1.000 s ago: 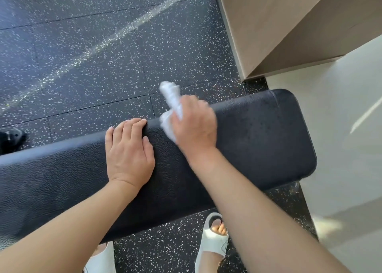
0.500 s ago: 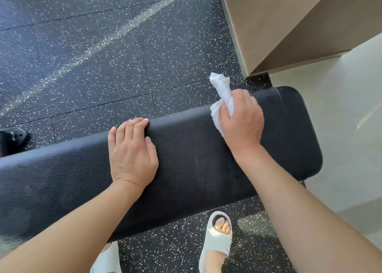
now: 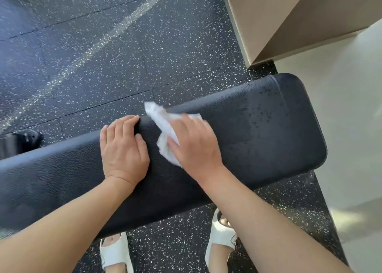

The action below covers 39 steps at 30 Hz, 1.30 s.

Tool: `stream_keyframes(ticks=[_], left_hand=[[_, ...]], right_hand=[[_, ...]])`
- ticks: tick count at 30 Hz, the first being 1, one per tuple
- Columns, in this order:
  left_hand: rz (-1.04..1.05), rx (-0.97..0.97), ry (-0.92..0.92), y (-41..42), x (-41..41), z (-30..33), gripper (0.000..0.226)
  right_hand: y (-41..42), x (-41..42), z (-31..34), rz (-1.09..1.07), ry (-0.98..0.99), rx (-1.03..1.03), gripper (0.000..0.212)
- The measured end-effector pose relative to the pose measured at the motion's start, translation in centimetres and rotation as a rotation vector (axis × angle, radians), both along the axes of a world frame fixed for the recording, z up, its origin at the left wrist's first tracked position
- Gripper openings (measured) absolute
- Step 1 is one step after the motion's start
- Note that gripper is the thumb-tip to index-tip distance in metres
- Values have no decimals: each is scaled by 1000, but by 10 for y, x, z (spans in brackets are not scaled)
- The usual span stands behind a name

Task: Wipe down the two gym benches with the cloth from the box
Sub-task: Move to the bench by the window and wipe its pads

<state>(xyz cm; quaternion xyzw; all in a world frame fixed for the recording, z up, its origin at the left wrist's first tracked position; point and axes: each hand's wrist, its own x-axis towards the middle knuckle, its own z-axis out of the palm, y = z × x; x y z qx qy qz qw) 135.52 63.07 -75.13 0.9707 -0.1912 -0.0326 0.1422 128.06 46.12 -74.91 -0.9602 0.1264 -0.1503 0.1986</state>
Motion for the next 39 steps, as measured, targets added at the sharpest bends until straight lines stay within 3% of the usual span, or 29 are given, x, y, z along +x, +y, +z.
stream_keyframes(ticks=[4, 6, 13, 17, 22, 26, 28, 31, 35, 39], left_hand=[[0, 2, 8, 0, -1, 0, 46], [-1, -3, 3, 0, 0, -1, 47], [-3, 0, -5, 0, 1, 0, 46], [-5, 9, -1, -2, 1, 3, 46], [-8, 11, 5, 0, 1, 2, 46], [-8, -7, 1, 2, -1, -1, 46], [-8, -12, -4, 2, 1, -3, 46], [-1, -18, -6, 2, 0, -3, 45], [-10, -23, -9, 2, 1, -1, 45], [-6, -24, -10, 1, 0, 1, 45]], right_hand=[[-10, -125, -3, 151, 74, -9, 15], [-21, -131, -2, 224, 79, -18, 12], [-44, 51, 8, 20, 41, -7, 19], [-46, 87, 10, 28, 98, 30, 15], [-16, -14, 2, 31, 8, -18, 18], [-4, -118, -3, 280, 31, -66, 19], [-14, -99, 0, 330, 13, -70, 16], [-26, -21, 8, 171, -100, -46, 35], [-39, 61, 8, -58, 64, -32, 18], [-38, 67, 6, -65, 55, -23, 19]])
